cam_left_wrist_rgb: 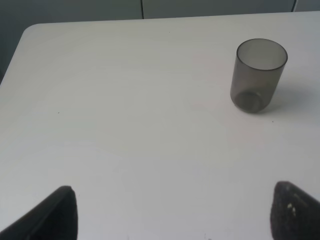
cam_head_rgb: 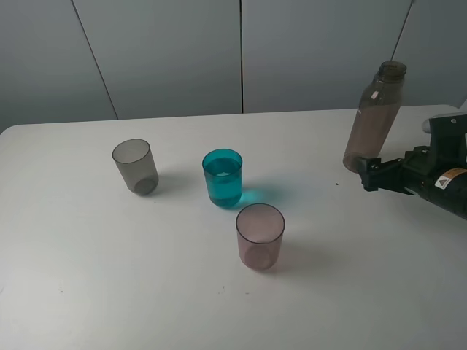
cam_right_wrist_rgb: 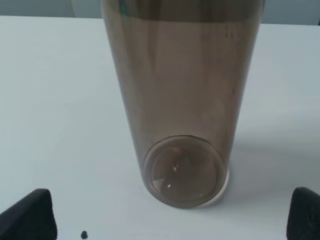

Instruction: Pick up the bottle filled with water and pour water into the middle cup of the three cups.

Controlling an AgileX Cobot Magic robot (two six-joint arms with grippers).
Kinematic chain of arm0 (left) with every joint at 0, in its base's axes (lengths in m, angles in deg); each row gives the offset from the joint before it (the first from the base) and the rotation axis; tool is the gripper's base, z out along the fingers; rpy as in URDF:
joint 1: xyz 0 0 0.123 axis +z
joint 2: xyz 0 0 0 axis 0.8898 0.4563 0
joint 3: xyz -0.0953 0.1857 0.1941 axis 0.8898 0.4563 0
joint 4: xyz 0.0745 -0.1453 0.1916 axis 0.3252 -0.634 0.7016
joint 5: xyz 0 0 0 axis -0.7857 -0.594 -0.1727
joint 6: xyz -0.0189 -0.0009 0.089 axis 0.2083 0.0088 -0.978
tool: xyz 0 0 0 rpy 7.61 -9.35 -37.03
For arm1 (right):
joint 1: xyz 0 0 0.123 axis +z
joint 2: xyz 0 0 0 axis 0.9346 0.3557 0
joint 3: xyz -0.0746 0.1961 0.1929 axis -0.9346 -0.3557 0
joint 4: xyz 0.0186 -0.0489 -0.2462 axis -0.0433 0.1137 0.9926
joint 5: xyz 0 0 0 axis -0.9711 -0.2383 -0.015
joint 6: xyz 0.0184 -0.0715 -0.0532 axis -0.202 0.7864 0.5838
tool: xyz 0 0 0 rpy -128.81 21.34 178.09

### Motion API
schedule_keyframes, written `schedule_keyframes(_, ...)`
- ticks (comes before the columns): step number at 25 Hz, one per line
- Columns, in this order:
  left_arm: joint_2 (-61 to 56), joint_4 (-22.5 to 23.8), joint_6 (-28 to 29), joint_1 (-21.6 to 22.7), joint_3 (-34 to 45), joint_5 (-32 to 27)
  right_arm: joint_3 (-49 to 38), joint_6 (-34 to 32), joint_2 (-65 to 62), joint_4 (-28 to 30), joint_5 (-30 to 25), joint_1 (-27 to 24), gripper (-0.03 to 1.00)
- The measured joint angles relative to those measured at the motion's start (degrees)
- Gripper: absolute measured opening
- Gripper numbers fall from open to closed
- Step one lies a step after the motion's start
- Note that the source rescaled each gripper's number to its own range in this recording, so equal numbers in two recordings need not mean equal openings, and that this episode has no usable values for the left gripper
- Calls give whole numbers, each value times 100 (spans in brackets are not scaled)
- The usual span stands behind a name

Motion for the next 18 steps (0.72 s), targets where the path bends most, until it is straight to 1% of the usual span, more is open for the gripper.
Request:
schedule_keyframes(1, 0, 0, 0, 0, 0, 0, -23, -151, -328, 94, -356, 13, 100)
schedule_keyframes(4, 0, 0, 0, 0, 0, 0, 30, -525, -1505, 365, -1765, 134, 100)
schedule_keyframes(7, 0, 0, 0, 0, 0, 0, 306, -812, -2871, 504, -3359, 307, 100)
schedule_keyframes(9, 0, 0, 0, 0, 0, 0, 671, -937, -3764, 530, -4726, 473, 100)
schedule_keyframes(10, 0, 0, 0, 0, 0, 0, 913, -976, -4213, 507, -5397, 542, 100)
schedule_keyframes(14, 0, 0, 0, 0, 0, 0, 1966, -919, -5627, 214, -7663, 846, 100)
schedule_keyframes(17, 0, 0, 0, 0, 0, 0, 2537, -667, -6344, -168, -9025, 1030, 100)
schedule_keyframes(18, 0, 0, 0, 0, 0, 0, 2632, -547, -6559, -315, -9342, 1085, 100)
